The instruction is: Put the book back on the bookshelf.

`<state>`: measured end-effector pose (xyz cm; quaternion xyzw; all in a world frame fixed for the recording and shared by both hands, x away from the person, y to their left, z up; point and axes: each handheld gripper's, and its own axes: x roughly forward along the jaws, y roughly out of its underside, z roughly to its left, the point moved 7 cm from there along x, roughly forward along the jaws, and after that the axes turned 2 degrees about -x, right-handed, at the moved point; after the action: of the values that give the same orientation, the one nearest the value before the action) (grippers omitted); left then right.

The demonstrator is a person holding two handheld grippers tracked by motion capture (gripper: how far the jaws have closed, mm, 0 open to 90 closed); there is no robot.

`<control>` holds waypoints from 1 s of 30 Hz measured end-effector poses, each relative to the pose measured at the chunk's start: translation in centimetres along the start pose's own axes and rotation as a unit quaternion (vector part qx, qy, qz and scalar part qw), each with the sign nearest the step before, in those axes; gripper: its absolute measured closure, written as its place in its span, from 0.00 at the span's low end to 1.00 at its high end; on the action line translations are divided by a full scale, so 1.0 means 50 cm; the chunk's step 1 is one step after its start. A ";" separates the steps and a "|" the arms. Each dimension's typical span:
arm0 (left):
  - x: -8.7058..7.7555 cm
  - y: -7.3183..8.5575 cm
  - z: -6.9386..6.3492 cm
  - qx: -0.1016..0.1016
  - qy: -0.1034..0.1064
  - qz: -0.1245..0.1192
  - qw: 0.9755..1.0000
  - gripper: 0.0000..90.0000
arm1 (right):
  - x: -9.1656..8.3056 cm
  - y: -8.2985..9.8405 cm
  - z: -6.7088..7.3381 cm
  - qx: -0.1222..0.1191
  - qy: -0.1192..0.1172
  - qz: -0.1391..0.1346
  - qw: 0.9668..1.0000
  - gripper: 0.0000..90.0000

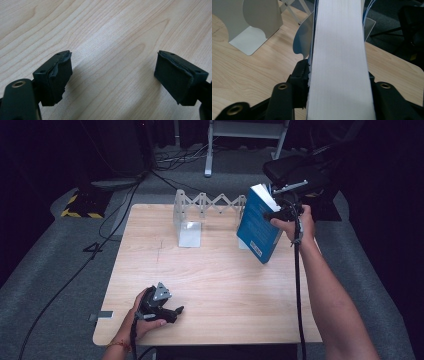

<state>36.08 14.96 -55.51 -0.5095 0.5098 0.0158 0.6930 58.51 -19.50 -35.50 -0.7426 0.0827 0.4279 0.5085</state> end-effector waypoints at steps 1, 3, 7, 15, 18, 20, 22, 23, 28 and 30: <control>0.000 0.000 0.000 0.000 0.001 0.000 1.000 0.17 | 0.002 -0.002 0.000 -0.003 -0.002 0.005 1.000 0.57; 0.000 0.000 0.000 0.001 0.001 0.000 1.000 0.17 | 0.004 -0.007 0.000 -0.006 -0.008 0.019 1.000 0.55; 0.000 0.000 0.000 0.002 0.003 0.000 1.000 0.17 | 0.010 -0.023 -0.003 -0.015 -0.012 0.039 0.999 0.58; -0.001 0.001 0.001 0.007 0.005 0.000 1.000 0.17 | 0.015 -0.040 0.000 -0.035 -0.018 0.090 0.995 0.65; -0.002 0.001 0.000 0.007 0.004 0.000 1.000 0.17 | 0.015 -0.044 0.005 -0.031 -0.018 0.093 0.995 0.67; -0.002 0.001 0.000 0.007 0.004 0.000 1.000 0.17 | 0.015 -0.047 0.008 -0.029 -0.014 0.087 0.996 0.67; -0.002 0.001 0.000 0.007 0.004 0.000 1.000 0.17 | 0.015 -0.048 0.007 -0.023 -0.010 0.082 0.996 0.67; -0.002 0.001 0.000 0.007 0.004 0.000 1.000 0.17 | 0.015 -0.050 0.004 -0.016 -0.005 0.078 0.997 0.67; -0.002 0.002 0.000 0.013 0.009 0.001 1.000 0.17 | 0.012 -0.057 -0.016 0.016 0.013 0.066 0.998 0.67; -0.003 0.002 -0.001 0.015 0.012 0.002 1.000 0.17 | 0.008 -0.064 -0.015 0.019 0.023 0.062 0.998 0.67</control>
<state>35.93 15.05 -55.51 -0.4984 0.5193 0.0037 0.6942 60.97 -18.51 -33.52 -0.7360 0.1485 0.4400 0.4926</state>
